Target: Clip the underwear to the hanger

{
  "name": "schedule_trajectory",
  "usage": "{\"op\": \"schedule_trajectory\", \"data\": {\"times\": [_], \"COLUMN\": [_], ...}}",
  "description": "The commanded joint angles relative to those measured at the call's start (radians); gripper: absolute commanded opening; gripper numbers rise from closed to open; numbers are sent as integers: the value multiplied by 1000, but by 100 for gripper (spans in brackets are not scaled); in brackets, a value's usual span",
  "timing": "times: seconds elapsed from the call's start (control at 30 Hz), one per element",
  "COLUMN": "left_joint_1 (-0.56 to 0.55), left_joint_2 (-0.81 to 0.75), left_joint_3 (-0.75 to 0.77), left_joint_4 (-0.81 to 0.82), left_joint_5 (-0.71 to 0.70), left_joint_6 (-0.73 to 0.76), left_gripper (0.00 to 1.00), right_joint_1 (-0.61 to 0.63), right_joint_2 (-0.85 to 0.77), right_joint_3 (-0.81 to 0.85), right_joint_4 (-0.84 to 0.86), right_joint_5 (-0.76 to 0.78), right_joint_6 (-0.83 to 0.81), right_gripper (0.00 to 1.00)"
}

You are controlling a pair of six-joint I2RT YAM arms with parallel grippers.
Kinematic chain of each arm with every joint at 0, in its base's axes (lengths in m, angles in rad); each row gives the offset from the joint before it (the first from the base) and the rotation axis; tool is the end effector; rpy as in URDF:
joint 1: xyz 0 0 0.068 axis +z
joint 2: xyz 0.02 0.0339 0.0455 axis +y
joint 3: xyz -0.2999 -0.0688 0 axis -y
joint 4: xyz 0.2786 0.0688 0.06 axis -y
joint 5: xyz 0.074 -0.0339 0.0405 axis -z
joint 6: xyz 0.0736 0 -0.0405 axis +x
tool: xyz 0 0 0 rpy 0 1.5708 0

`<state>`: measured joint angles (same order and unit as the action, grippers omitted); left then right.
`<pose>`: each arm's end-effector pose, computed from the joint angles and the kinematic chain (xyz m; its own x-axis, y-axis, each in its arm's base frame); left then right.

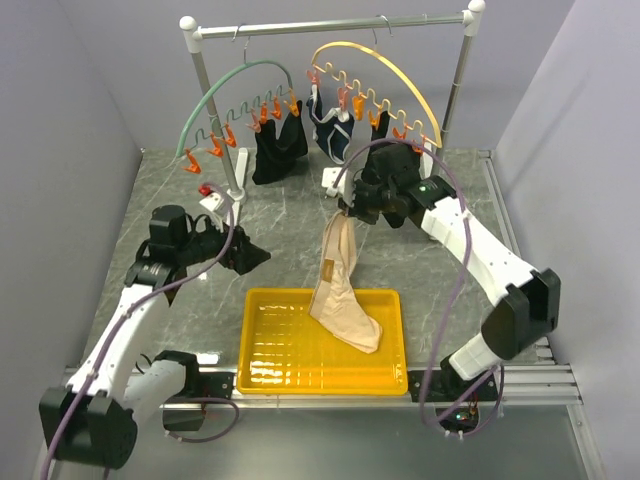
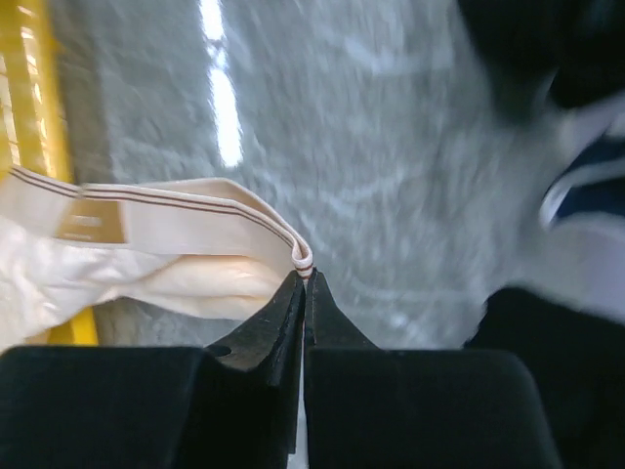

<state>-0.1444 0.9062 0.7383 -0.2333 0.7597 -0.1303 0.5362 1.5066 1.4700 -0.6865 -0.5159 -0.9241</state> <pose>0.2272 -0.0843 0.3124 -0.4783 -0.0256 -0.8778 0.6753 0.6283 -0.3863 0.3123 0.2278 0.3712 0.2656 -0.6497 -0.7123 -0.9133 0.0669 -0.4017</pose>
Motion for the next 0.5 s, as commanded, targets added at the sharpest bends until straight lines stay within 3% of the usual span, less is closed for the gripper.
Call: {"op": "schedule_trajectory", "data": {"times": [0.0,0.13,0.27,0.47], "left_joint_1": [-1,-84,-222,-386], "left_joint_2": [80,183,226,250], "left_joint_3": [64,87,69,42], "left_joint_4": [-53,-112,-110,-95], "left_joint_5": [61,63,-23,-123], "left_joint_6": [110,188,186,136], "left_gripper": [95,79,66,61], "right_joint_1": [-68,-107,-113,-113], "right_joint_2": [33,6,-20,-5], "right_joint_3": [6,-103,-175,-221], "right_joint_4": [33,94,102,134], "right_joint_5": [25,37,56,125], "right_joint_6": [145,125,122,146], "right_gripper": [0,0,0,0]}}
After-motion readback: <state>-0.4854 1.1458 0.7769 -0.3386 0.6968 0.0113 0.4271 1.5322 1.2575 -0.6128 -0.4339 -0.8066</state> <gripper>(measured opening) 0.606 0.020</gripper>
